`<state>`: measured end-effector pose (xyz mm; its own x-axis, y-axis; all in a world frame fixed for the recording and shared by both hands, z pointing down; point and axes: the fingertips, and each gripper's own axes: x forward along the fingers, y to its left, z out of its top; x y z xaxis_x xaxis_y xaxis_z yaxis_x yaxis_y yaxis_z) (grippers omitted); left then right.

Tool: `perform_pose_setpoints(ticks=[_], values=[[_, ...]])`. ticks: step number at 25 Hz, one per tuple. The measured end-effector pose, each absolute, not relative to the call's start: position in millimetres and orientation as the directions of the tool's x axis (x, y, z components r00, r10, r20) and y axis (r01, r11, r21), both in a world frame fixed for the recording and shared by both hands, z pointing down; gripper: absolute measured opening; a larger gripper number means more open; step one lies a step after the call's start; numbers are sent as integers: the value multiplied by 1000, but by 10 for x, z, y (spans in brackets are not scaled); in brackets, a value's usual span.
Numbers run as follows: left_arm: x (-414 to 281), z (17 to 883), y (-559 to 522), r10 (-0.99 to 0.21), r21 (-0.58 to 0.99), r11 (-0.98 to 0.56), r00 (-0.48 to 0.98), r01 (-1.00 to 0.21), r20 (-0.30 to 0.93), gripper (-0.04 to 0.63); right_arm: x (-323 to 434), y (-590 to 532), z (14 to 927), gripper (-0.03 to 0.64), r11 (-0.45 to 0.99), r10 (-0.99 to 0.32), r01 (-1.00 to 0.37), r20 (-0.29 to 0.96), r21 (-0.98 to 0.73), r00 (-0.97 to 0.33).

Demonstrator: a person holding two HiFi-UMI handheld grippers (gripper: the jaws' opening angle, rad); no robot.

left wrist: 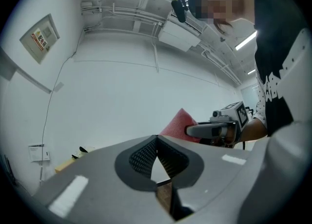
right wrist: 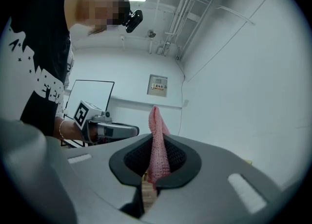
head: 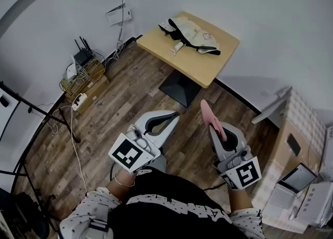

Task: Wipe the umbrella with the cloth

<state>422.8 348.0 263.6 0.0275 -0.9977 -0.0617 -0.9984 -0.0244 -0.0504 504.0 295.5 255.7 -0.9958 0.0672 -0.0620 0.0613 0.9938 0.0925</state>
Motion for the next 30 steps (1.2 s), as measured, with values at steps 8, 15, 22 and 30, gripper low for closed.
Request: perform_pose_setpoints(ticks=[8,15,22,30], values=[[3564,2612,3250,-996,-37,-45,47,-998,-73,1,4424,2787,2526,32,996,43,38,-54,81,-998],[3072,2677,3114,-996,-33,-75,76,-997,-43,-2,3927,2664,2548,32,997,18,15,-40,79,-999],[2576,2715,3083,-997,-10,-82,83,-997,-6,-2,3379,2587,2581,32,997,10,8,-31,76,-999],[2178,2766,3027,-993,8,-119,119,-993,-20,0,3001,2556,2636,32,997,-15,-15,-2,78,-1000]])
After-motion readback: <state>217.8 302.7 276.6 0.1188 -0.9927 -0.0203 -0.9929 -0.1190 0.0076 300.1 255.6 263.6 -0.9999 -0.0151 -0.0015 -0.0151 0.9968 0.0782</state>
